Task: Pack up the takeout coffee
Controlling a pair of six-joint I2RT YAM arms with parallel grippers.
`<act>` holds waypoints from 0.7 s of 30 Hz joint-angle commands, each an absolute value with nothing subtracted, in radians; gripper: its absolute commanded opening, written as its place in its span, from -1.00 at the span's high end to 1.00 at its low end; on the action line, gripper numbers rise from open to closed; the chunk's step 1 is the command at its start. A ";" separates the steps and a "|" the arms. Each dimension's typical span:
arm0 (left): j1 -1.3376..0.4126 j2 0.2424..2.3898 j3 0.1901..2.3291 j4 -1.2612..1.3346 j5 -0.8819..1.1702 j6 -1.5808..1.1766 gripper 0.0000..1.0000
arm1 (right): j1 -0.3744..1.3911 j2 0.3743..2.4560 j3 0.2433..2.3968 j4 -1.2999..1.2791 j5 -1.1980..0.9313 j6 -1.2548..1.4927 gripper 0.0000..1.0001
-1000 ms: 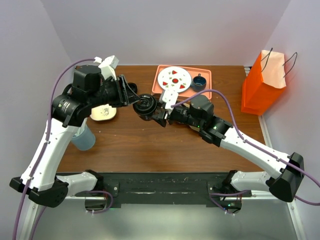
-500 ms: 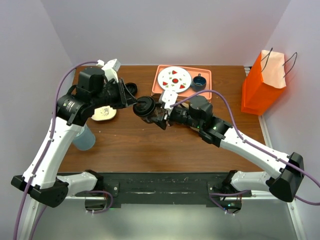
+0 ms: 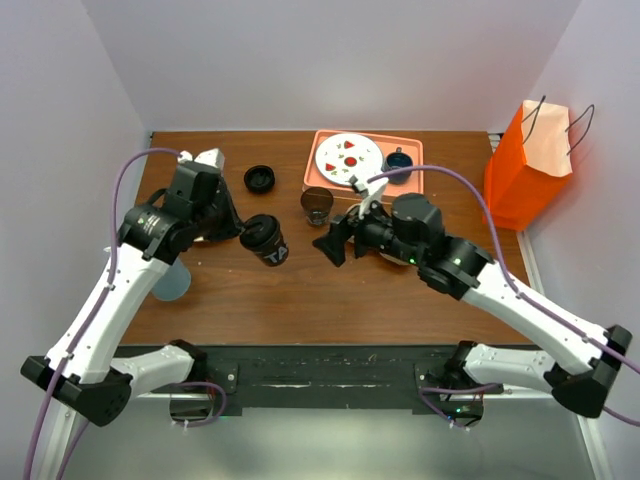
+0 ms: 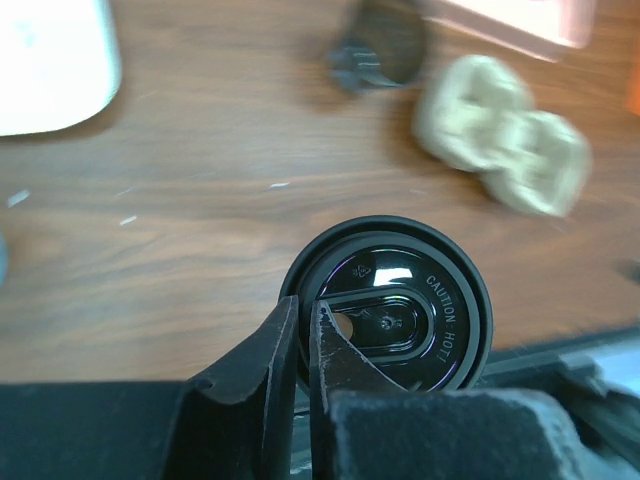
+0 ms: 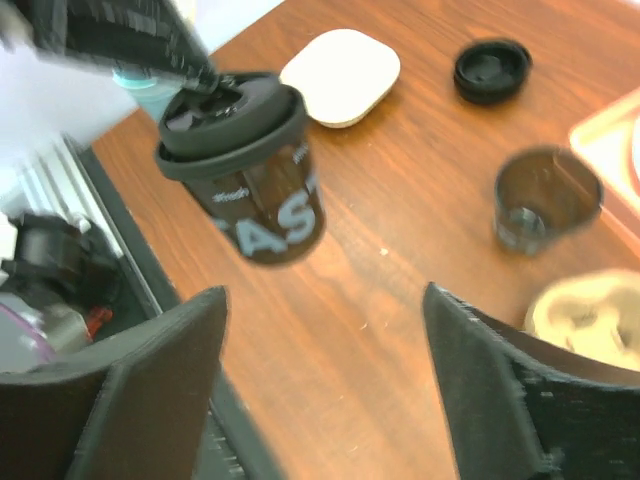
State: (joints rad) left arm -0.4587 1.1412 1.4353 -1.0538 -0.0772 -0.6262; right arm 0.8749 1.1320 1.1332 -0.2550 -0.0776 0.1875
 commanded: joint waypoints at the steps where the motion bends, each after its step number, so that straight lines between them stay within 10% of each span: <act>1: -0.460 1.091 1.323 -1.005 -0.310 -0.721 1.00 | 0.876 1.036 1.166 -0.372 0.124 0.425 -0.97; 21: -0.460 1.068 0.852 -0.655 -0.586 -0.719 1.00 | 0.876 0.888 1.169 -0.632 0.308 0.466 -0.93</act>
